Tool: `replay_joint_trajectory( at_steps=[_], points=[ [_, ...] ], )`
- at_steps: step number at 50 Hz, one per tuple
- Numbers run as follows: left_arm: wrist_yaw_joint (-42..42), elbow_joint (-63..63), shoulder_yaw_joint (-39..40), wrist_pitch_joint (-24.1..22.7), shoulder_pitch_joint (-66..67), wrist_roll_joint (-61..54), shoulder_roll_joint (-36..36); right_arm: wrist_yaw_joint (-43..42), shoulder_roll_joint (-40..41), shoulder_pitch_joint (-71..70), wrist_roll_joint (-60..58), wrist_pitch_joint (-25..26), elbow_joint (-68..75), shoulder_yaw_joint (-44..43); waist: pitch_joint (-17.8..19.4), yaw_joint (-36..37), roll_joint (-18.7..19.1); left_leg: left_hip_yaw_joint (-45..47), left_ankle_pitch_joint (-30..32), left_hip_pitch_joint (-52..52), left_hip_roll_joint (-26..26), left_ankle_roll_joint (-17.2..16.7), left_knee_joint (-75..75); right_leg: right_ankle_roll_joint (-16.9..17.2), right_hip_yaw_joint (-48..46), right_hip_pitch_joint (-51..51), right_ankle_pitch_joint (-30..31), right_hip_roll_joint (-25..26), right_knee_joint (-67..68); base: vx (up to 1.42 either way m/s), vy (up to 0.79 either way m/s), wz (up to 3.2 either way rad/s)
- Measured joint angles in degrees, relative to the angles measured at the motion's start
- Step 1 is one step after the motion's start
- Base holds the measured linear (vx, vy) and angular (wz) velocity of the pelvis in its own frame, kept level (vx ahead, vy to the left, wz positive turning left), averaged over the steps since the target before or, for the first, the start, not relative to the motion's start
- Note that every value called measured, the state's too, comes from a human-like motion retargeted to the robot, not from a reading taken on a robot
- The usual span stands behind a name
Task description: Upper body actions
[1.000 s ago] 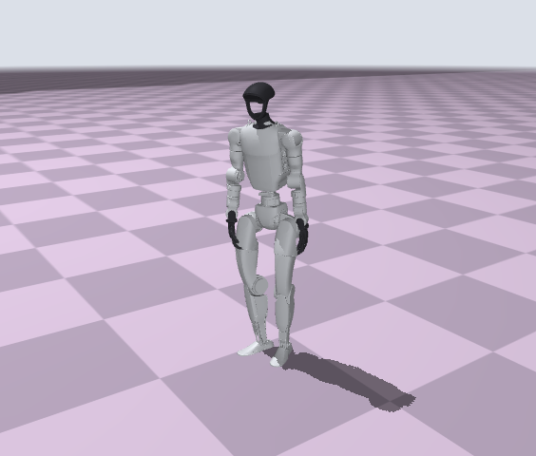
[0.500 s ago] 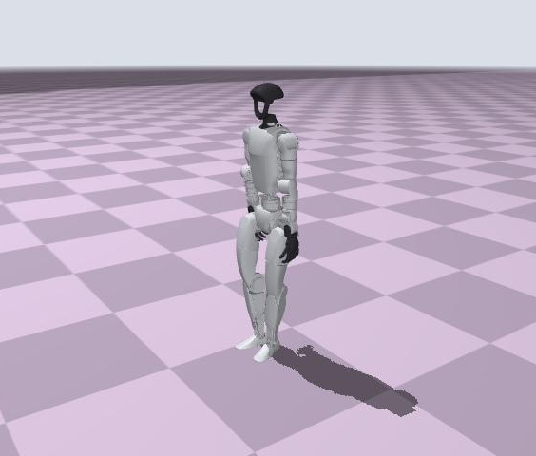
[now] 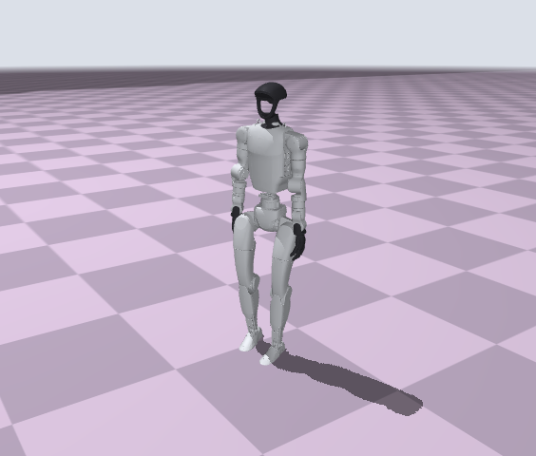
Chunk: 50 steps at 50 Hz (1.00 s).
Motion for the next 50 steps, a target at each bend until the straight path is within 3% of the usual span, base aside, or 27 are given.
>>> replay_joint_trajectory(
  at_steps=[5,10,12,15,22,33,38,40,42,43,45,50],
  points=[
    [-0.40,-0.86,-1.39,0.38,-1.28,0.51,1.54,-0.73,-1.26,0.16,1.49,0.24,2.10,-1.38,1.37,-2.23,-0.14,-8.90,3.57,-2.74,-0.36,-2.41,0.34,-0.43,-2.91,1.01,-3.33,0.39,-0.63,-0.11,-0.22,2.31],
    [-0.25,-3.70,-2.44,0.37,-2.14,0.39,2.07,-1.15,-2.88,0.20,1.43,1.30,3.89,-2.06,5.10,6.11,-1.75,-8.25,6.57,-2.98,-1.05,-4.07,-0.80,-3.36,-11.14,3.94,-4.40,-0.20,-3.27,-0.18,-0.15,1.18],
    [0.58,-4.48,-3.28,0.14,-2.78,-0.55,1.29,-1.43,-3.45,0.08,0.86,1.48,3.50,-3.45,6.68,7.72,-1.54,-8.24,6.07,-3.94,-1.41,-2.06,-0.93,-3.44,-15.96,4.09,-4.34,-1.41,-3.49,-0.28,-0.07,1.89],
    [1.45,-4.75,-2.63,-1.66,-2.56,-2.88,0.09,-1.93,-4.17,0.23,0.58,1.24,2.44,-3.44,7.46,8.18,-1.97,3.82,1.69,-5.40,1.17,0.89,-1.82,-4.14,-22.69,4.49,-5.47,-2.91,-3.52,-0.25,-0.03,2.14],
    [1.71,-4.23,-1.54,-1.13,-0.94,-3.12,-0.94,-1.94,-4.85,1.82,2.22,1.12,1.96,-5.66,4.16,3.33,-2.01,42.43,-3.12,-2.83,7.20,-1.45,-5.01,-2.21,-42.14,5.27,-7.17,-7.58,-6.06,-0.15,0.07,2.94],
    [1.23,-3.32,-1.46,-0.29,-2.48,-5.22,-0.13,0.32,-2.48,6.85,3.48,0.51,-0.32,-8.25,-1.39,2.00,-5.06,70.37,-4.32,7.70,8.82,2.10,1.29,3.22,-68.62,8.07,-9.54,-11.25,-9.47,-0.02,0.14,2.96],
    [2.11,-3.05,0.19,-0.85,-1.34,-6.56,-0.70,1.22,-1.72,5.89,3.00,0.22,-0.49,-8.66,-3.54,1.87,-5.35,66.98,-3.57,8.94,7.48,1.84,1.03,5.22,-76.17,8.63,-9.21,-10.54,-10.69,0.09,0.20,2.08],
    [2.40,-2.74,1.34,-0.82,-0.42,-6.95,-0.91,1.80,-1.59,5.35,2.96,-0.34,-1.46,-8.54,-3.59,4.36,-3.71,67.03,-2.74,10.44,7.35,-4.68,-2.05,5.38,-77.46,8.90,-9.31,-8.34,-10.45,0.12,0.27,0.63],
    [2.16,-2.16,3.05,-0.84,0.37,-7.05,-1.42,2.89,-2.07,4.50,2.84,-0.82,-2.84,-8.09,-3.27,7.39,-3.42,65.82,-2.59,9.98,4.89,-2.47,-5.13,5.37,-76.90,9.36,-8.67,-8.28,-10.45,0.14,0.33,0.03],
    [1.74,-1.79,3.87,-0.74,0.70,-7.08,-1.54,3.40,-2.24,3.86,2.64,-0.94,-3.51,-7.85,-3.42,7.96,-3.23,61.63,-3.10,9.01,4.32,-2.24,-5.40,5.39,-77.35,9.30,-8.35,-8.33,-10.50,0.11,0.35,0.15],
    [1.31,-1.10,5.46,-0.42,1.53,-7.29,-1.64,3.84,-2.10,2.72,2.48,-1.36,-4.90,-7.12,-3.26,9.26,-3.42,65.41,-3.08,8.83,4.39,-1.83,-5.10,5.35,-77.27,9.19,-7.46,-8.90,-10.76,0.04,0.24,0.11],
    [1.55,0.35,7.41,0.48,2.99,-6.77,-0.29,6.68,-1.48,0.62,3.74,-3.51,-8.06,-4.70,-1.34,13.54,-3.06,62.36,-5.24,9.95,2.86,-1.44,-6.17,5.05,-76.89,10.62,-5.68,-8.82,-10.83,0.09,0.28,-0.15]
  ],
)
